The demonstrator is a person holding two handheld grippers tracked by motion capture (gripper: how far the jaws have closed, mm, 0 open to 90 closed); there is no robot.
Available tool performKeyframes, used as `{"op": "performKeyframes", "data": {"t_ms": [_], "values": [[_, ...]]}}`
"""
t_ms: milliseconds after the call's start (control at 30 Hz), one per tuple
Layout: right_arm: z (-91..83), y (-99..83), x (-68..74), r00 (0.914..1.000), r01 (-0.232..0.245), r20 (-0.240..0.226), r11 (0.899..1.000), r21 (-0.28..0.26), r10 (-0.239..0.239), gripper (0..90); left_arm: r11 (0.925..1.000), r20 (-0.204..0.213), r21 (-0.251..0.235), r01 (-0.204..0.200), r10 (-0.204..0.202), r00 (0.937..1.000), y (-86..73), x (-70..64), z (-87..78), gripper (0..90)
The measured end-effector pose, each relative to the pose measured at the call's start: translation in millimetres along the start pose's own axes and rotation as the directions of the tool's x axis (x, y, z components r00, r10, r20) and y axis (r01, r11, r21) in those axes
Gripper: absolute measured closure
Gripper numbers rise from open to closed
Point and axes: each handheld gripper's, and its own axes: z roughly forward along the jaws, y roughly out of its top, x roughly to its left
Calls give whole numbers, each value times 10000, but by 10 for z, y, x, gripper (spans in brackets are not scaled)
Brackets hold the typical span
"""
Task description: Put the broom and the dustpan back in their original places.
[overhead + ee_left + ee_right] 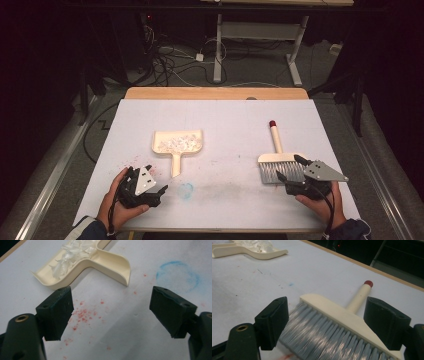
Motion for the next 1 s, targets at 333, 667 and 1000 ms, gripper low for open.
{"op": "performKeyframes", "data": {"t_ms": [333, 667, 1000], "values": [[-51, -119, 96, 9995, 168, -282, 9995, 286, -160, 204, 9994, -33, -315, -172, 171, 9998, 25, -35, -19, 188], [-69, -69, 150, 9991, 339, -243, 9993, 141, -336, 204, 9992, -58, -303, -256, 254, 9997, -2, -36, -51, 188], [-86, -67, 137, 9994, 343, -78, 9993, 124, -342, 204, 9991, -15, -189, -382, 382, 9993, 23, -48, 0, 187]]}}
